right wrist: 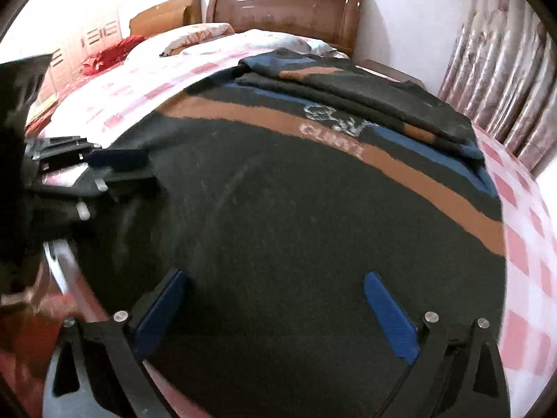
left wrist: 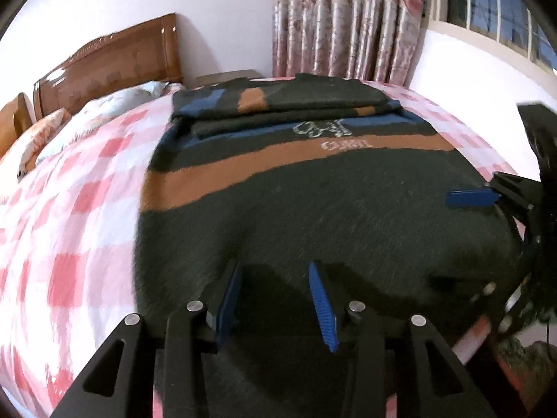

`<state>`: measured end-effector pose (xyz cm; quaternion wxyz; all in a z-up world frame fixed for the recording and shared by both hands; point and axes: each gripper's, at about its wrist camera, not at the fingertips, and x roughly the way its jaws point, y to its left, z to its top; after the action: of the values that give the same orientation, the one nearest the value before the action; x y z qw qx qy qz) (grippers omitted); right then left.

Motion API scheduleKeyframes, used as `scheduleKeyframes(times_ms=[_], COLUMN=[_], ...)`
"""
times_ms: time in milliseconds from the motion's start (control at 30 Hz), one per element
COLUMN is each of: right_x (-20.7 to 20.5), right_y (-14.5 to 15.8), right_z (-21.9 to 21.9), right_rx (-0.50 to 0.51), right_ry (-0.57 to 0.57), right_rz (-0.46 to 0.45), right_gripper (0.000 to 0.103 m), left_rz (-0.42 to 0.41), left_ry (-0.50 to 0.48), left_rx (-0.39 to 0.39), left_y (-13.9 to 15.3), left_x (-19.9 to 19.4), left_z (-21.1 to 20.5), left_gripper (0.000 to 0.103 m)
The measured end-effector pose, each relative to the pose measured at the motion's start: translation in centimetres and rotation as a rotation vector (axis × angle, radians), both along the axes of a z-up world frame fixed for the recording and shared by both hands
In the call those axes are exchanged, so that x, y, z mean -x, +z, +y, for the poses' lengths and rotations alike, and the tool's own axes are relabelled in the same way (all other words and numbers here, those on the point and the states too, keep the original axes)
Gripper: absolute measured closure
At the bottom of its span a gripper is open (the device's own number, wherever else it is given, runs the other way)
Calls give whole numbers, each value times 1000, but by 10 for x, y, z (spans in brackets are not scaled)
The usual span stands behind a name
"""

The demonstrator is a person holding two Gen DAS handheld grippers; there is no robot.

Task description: Fold small clothes

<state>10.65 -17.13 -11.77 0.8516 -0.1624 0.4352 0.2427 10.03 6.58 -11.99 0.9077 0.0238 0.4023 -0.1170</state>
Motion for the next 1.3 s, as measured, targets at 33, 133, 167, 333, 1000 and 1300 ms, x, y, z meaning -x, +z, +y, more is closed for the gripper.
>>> scheduleKeyframes(times_ms=[33,133,167,333,1000,1300], right_x=[5,20,25,27,35,44], right_y=[1,0,0,6,1,-1], right_z=[-8,-33,-41,-53,-93,-100], right_rx=[-3,-5,-11,22,-25,-13], right_ry=[3,-5,-10,-34,-105,-113], right_rz=[6,24,28,45,-17,-10], right_gripper=[0,0,0,0,0,0], left_rz=[0,-2,-2,47,-3,-23], left_ry=[1,10,16,39,69,49], left_rx=[10,19,16,5,13,8], left_y=[0,-1,-2,7,-1,-2], left_x=[4,15,19,18,34,40], left_z=[6,20,22,17,47,54], left_gripper=[61,62,62,65,62,62])
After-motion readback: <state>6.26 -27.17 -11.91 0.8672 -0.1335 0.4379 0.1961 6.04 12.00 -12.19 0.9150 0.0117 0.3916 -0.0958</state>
